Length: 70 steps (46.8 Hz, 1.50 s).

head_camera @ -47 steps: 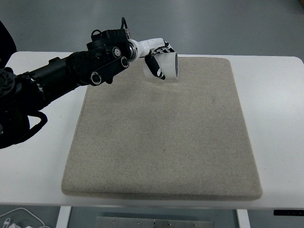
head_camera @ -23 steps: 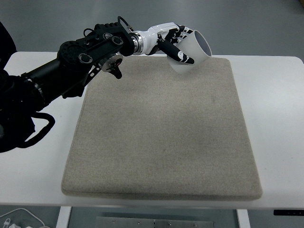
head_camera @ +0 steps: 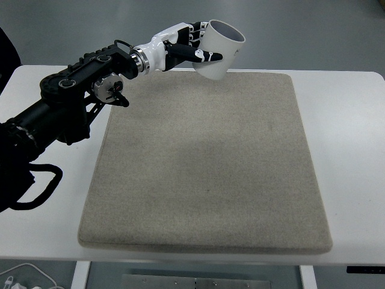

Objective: Upright white cup

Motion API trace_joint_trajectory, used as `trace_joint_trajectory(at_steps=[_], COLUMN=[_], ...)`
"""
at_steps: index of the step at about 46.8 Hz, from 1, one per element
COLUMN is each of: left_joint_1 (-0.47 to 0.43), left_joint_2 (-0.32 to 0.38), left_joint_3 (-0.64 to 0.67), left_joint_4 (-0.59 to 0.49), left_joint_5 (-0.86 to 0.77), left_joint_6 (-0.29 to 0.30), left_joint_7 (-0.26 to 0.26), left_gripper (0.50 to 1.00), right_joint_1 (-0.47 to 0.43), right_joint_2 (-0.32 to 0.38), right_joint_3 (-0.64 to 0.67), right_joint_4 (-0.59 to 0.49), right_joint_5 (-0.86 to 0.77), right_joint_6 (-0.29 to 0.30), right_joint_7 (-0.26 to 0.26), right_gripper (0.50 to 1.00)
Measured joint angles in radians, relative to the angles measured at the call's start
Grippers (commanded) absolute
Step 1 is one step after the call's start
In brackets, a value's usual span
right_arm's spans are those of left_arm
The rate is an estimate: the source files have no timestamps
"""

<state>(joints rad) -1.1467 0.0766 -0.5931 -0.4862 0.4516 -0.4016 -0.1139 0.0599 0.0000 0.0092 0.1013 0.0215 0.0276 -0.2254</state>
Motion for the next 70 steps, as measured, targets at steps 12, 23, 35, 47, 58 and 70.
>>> trace_joint_trajectory(at_steps=[12, 23, 35, 47, 58, 70], left_joint_1=[0.077, 0.131, 0.162, 0.189, 0.227, 0.247], left_joint_2=[-0.001, -0.007, -0.009, -0.009, -0.009, -0.009], left_joint_3=[-0.048, -0.046, -0.023, -0.011, -0.006, 0.057], left_joint_4=[-0.006, -0.005, 0.001, 0.003, 0.003, -0.003], left_joint_5=[-0.004, 0.002, 0.026, 0.164, 0.252, 0.282], left_joint_6=[-0.008, 0.003, 0.072, 0.127, 0.169, 0.227], left_joint_7=[-0.110, -0.239, -0.337, -0.450, -0.497, -0.497], left_gripper=[0.525, 0.525, 0.525, 0.521, 0.516, 0.516], right_joint_1=[0.000, 0.000, 0.000, 0.000, 0.000, 0.000], right_joint_2=[0.000, 0.000, 0.000, 0.000, 0.000, 0.000], right_joint_3=[0.000, 0.000, 0.000, 0.000, 0.000, 0.000], right_joint_4=[0.000, 0.000, 0.000, 0.000, 0.000, 0.000], right_joint_5=[0.000, 0.000, 0.000, 0.000, 0.000, 0.000], right_joint_6=[0.000, 0.000, 0.000, 0.000, 0.000, 0.000], right_joint_7=[0.000, 0.000, 0.000, 0.000, 0.000, 0.000], right_gripper=[0.930, 0.928, 0.930, 0.930, 0.930, 0.930])
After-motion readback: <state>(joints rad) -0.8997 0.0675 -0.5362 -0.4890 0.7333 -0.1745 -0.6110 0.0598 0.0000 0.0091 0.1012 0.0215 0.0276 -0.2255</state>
